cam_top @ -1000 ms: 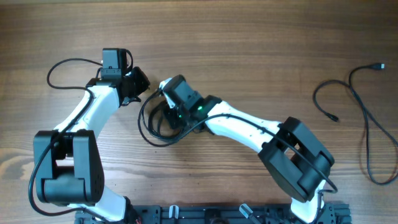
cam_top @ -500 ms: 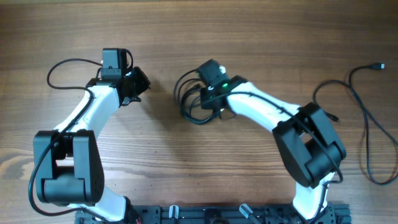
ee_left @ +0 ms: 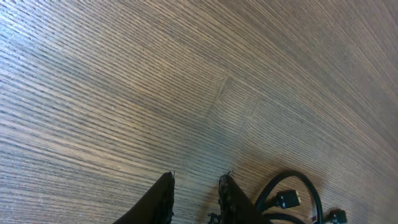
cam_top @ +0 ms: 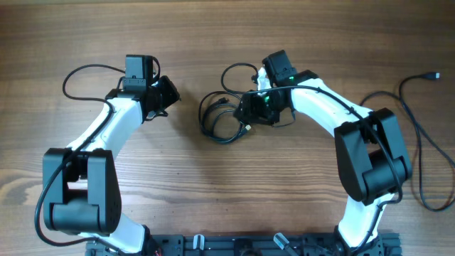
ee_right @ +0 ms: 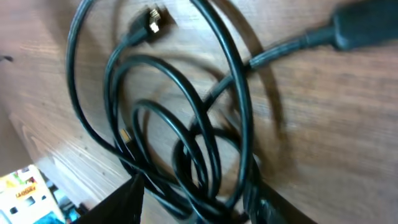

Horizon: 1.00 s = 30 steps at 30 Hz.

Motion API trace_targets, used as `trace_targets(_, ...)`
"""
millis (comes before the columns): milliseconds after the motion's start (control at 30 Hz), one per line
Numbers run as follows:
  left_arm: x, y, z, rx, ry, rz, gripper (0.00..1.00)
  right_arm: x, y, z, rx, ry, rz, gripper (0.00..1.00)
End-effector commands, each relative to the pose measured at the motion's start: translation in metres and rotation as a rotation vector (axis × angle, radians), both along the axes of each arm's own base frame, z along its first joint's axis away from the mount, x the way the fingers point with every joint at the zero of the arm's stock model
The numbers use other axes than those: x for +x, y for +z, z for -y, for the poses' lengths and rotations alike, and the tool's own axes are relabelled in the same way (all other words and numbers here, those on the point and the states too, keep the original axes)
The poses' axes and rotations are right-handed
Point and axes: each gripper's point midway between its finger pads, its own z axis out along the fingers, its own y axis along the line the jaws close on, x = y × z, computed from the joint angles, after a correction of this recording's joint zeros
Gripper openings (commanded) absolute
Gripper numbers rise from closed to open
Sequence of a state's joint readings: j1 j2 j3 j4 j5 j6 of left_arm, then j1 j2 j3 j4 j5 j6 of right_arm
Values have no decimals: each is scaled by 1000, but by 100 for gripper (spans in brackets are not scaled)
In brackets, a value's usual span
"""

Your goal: Untangle cables

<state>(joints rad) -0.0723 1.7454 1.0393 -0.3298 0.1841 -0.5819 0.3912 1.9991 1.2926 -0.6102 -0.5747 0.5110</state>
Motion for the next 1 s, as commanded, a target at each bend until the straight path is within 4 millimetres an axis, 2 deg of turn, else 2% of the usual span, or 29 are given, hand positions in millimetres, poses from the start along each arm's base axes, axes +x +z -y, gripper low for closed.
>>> trace_targets(0,4,10,4,-11,-7,25,27,-7,1,2,-21,13,-28,54)
trace_targets(200,4,10,4,-11,-7,25,28,-31,-2,4,-51,28,-122,55)
trace_targets(333,4,10,4,-11,-7,25,28,-48,0,-16,-37,67,-152,55)
trace_targets(600,4,10,4,-11,-7,25,28,-79,3,-73,-14,165,-120,56)
trace_targets(733,4,10,4,-11,-7,25,29,-83,10,-105,40,197,-53,56)
trace_targets(800,4,10,4,-11,-7,25,28,-79,13,-112,65,219,-8,56)
trace_targets(867,4,10,4,-11,-7,25,29,-68,15,-105,78,189,-10,56)
trace_targets(967,4,10,4,-11,-7,25,29,-57,31,-95,195,160,-74,56)
